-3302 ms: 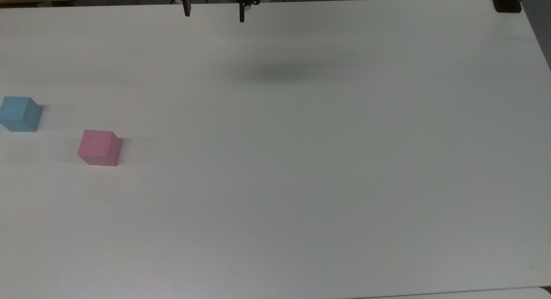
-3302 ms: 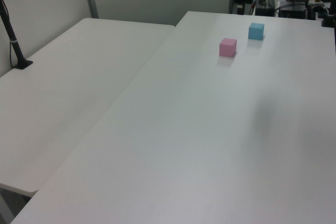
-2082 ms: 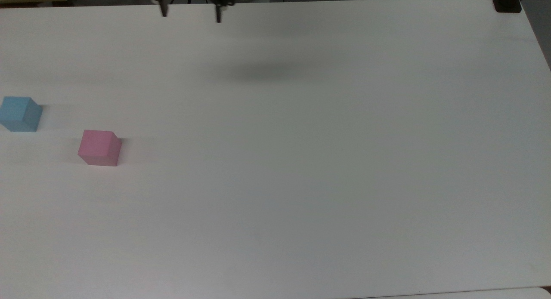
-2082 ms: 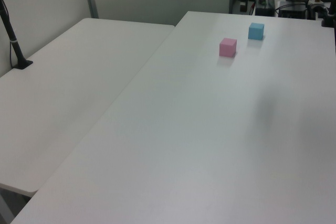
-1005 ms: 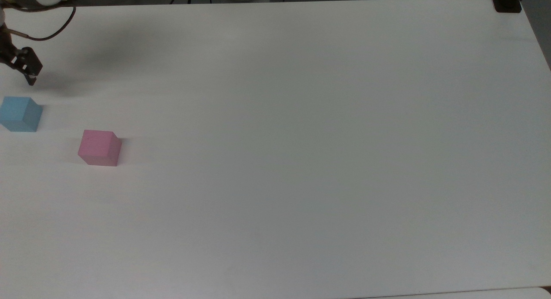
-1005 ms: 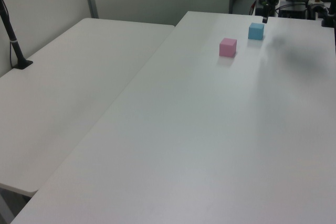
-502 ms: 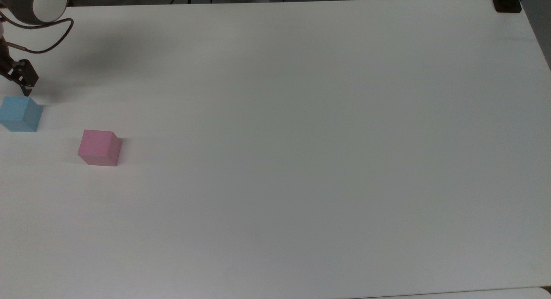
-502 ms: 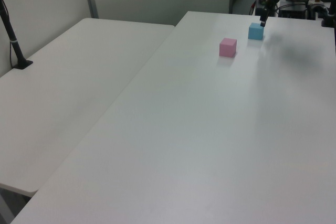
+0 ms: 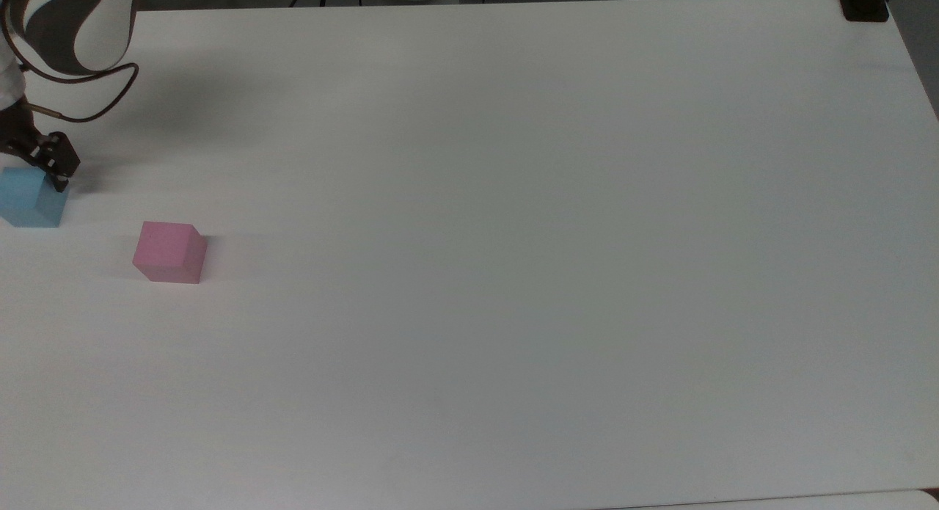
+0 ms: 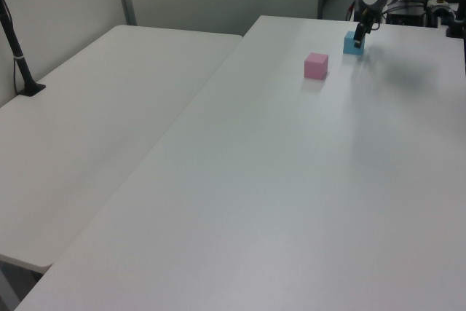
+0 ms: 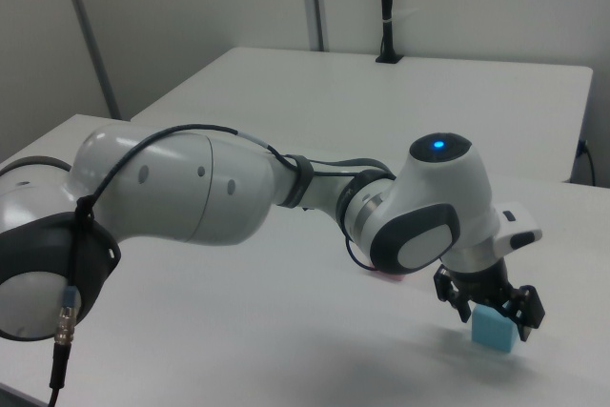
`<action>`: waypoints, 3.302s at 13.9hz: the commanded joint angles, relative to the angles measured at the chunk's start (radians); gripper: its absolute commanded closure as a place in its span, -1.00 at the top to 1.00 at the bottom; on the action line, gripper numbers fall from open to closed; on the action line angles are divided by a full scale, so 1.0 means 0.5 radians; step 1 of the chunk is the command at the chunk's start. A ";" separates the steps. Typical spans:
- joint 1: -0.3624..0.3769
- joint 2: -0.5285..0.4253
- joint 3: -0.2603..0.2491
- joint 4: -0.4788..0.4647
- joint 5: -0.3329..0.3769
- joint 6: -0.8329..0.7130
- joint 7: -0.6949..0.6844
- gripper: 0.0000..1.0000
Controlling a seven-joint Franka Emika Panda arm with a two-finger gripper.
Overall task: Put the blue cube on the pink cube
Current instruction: 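Close the gripper on the light-blue cube, then lift the light-blue cube and carry it toward the pink cube, then lower the light-blue cube onto the pink cube's top face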
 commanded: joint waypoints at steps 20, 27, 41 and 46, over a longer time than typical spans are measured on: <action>0.247 -0.268 0.365 -0.058 0.157 -0.114 0.443 -0.31; 0.250 -0.311 0.365 -0.080 0.090 -0.329 0.480 0.13; 0.339 -0.752 0.371 -0.095 -0.058 -0.672 0.572 1.00; 0.802 -1.010 0.344 -0.095 -0.049 -1.239 0.989 1.00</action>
